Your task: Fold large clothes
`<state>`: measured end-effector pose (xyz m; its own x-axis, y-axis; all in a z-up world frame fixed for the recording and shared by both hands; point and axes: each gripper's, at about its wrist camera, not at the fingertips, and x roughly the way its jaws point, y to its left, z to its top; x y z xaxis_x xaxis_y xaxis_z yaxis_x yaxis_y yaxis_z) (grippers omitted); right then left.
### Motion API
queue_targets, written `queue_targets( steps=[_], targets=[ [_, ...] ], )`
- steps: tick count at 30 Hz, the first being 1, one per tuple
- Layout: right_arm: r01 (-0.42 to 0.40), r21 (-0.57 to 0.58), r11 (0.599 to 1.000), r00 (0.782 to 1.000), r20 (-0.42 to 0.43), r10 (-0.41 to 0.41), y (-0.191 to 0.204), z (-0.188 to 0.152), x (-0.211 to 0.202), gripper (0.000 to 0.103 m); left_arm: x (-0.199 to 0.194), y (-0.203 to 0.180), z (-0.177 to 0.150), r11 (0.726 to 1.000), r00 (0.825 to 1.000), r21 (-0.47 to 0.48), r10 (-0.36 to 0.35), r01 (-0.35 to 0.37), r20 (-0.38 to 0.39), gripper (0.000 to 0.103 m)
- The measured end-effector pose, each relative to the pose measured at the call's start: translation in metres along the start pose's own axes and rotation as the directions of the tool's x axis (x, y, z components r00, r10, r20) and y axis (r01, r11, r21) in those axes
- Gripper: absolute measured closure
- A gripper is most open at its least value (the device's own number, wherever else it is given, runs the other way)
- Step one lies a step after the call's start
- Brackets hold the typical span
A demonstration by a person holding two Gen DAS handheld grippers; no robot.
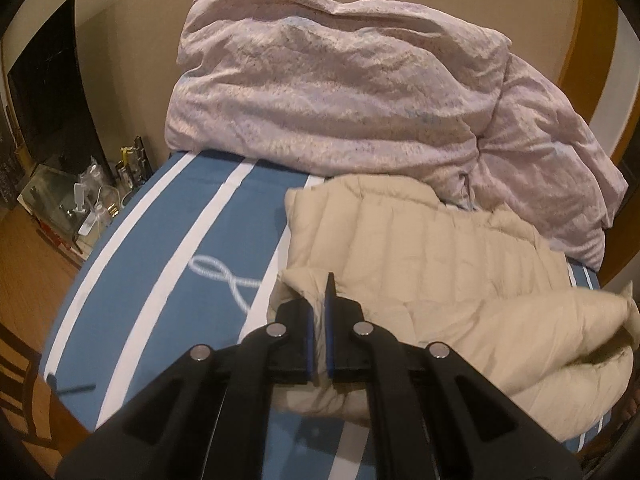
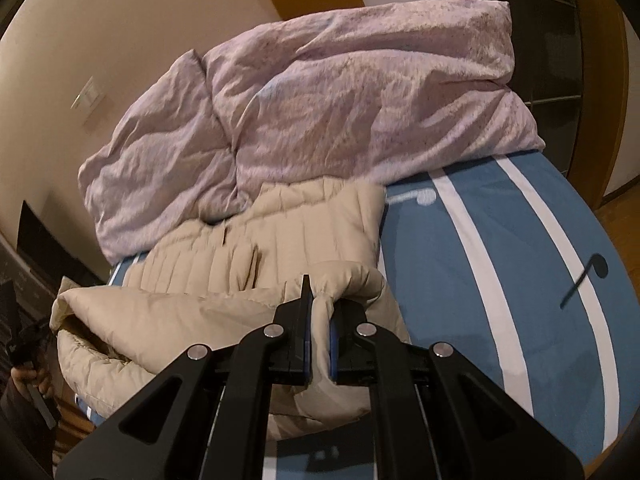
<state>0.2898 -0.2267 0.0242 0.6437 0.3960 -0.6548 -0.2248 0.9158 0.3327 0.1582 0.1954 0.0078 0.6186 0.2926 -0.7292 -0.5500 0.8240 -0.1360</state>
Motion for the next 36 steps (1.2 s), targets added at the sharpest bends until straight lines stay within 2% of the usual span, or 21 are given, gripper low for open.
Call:
queue_targets(
  steps=[6, 10, 18, 28, 31, 34, 36],
  targets=[
    [0.033, 0.021, 0.999, 0.999, 0.028, -0.033, 0.008, 0.029, 0.024, 0.097, 0.032, -0.003, 0.034, 1.0, 1.0, 0.008, 0.009, -0.009, -0.002, 0.099],
    [0.062, 0.054, 0.997, 0.998, 0.017, -0.063, 0.007, 0.042, 0.046, 0.097, 0.064, -0.009, 0.052, 1.0, 0.999, 0.017, 0.011, -0.011, -0.032, 0.099],
    [0.14, 0.088, 0.986, 0.99, -0.043, -0.137, 0.002, 0.053, 0.09, 0.097, 0.113, -0.011, 0.071, 1.0, 0.996, 0.004, -0.003, 0.003, -0.089, 0.099],
    [0.171, 0.155, 0.973, 0.983, -0.099, -0.157, -0.005, 0.073, 0.136, 0.093, 0.162, -0.015, 0.084, 1.0, 0.99, -0.028, -0.009, 0.005, -0.144, 0.098],
    [0.177, 0.172, 0.969, 0.98, -0.124, -0.157, -0.008, 0.08, 0.151, 0.086, 0.179, -0.02, 0.088, 1.0, 0.987, -0.028, -0.007, 0.003, -0.16, 0.097],
    [0.182, 0.21, 0.961, 0.977, -0.15, -0.152, -0.018, 0.087, 0.168, 0.074, 0.196, -0.024, 0.094, 1.0, 0.984, -0.027, -0.004, -0.001, -0.178, 0.094],
    [0.174, 0.24, 0.955, 0.977, -0.162, -0.137, -0.024, 0.092, 0.177, 0.06, 0.207, -0.027, 0.099, 0.999, 0.981, -0.034, -0.007, 0.0, -0.194, 0.093]
  ],
)
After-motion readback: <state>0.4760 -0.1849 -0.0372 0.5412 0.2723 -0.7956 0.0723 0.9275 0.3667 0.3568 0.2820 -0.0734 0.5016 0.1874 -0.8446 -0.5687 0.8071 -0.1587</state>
